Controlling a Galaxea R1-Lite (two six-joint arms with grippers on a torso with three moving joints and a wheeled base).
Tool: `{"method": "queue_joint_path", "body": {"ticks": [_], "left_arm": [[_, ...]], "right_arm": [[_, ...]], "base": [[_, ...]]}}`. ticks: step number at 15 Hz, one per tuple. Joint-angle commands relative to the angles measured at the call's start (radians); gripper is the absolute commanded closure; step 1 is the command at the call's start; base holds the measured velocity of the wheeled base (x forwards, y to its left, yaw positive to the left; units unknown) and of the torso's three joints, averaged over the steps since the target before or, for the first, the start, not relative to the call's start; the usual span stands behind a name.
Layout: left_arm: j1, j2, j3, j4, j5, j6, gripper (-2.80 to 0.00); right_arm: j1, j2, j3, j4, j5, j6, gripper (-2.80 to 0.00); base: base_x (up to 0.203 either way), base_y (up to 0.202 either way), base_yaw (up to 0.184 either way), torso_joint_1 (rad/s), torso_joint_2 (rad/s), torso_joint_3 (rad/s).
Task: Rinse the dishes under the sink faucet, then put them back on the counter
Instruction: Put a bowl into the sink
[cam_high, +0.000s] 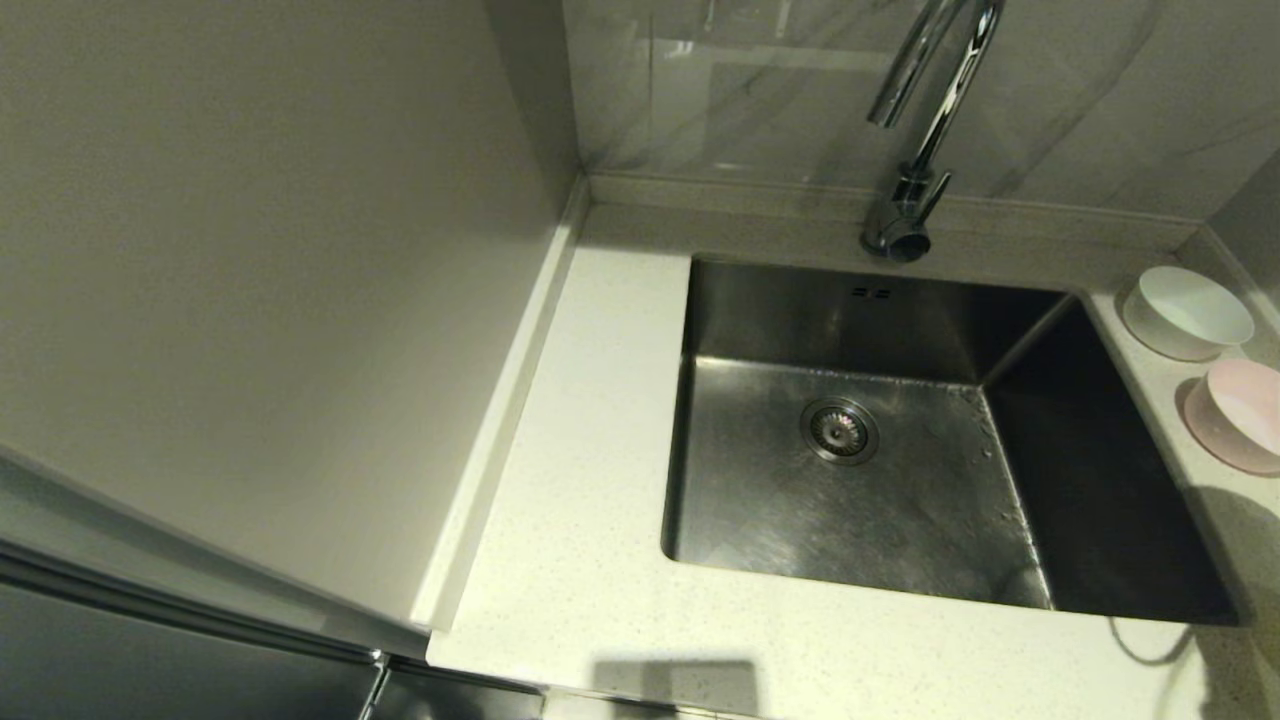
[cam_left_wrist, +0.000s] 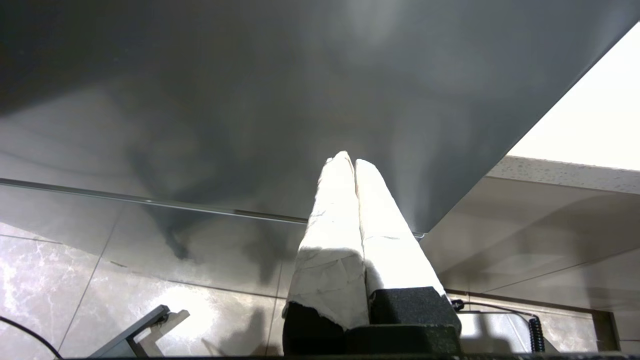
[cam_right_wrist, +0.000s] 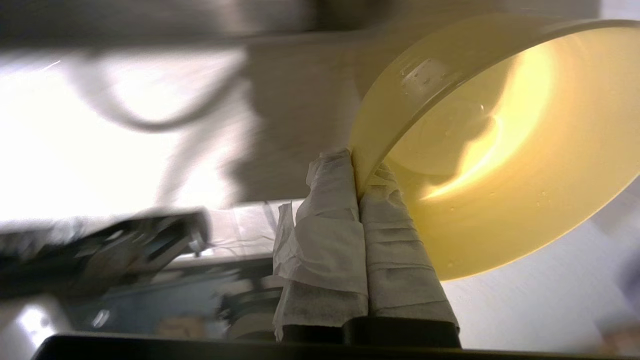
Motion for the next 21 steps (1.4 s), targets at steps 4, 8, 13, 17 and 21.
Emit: {"method": "queue_joint_path", "body": {"ticks": [4, 8, 13, 17, 21], "left_arm": [[0.0, -0.002, 0.0, 0.0, 0.001, -0.001, 0.0], [0.0, -0.002, 0.0, 0.0, 0.001, -0.001, 0.0], [0.0, -0.002, 0.0, 0.0, 0.001, -0.001, 0.0], [0.0, -0.002, 0.0, 0.0, 0.001, -0.001, 0.0], [0.0, -0.002, 0.0, 0.0, 0.001, -0.001, 0.0]], "right_arm": [[0.156, -0.143, 0.056, 0.004, 0.17, -0.123, 0.0], [0.374, -0.108, -0.033, 0.002, 0.162, -0.125, 0.0], [0.584, 0.047, -0.118, -0.357, -0.001, -0.097, 0.0], [0.678, 0.188, -0.126, -0.509, -0.23, -0.075, 0.0], [0.693, 0.38, -0.212, -0.639, -0.375, -0.078, 0.0]], "base": [[0.0, 0.0, 0.0, 0.0, 0.0, 0.0], [0.0, 0.0, 0.0, 0.0, 0.0, 0.0], [0.0, 0.0, 0.0, 0.0, 0.0, 0.0], [0.0, 0.0, 0.0, 0.0, 0.0, 0.0], [0.0, 0.0, 0.0, 0.0, 0.0, 0.0]]}}
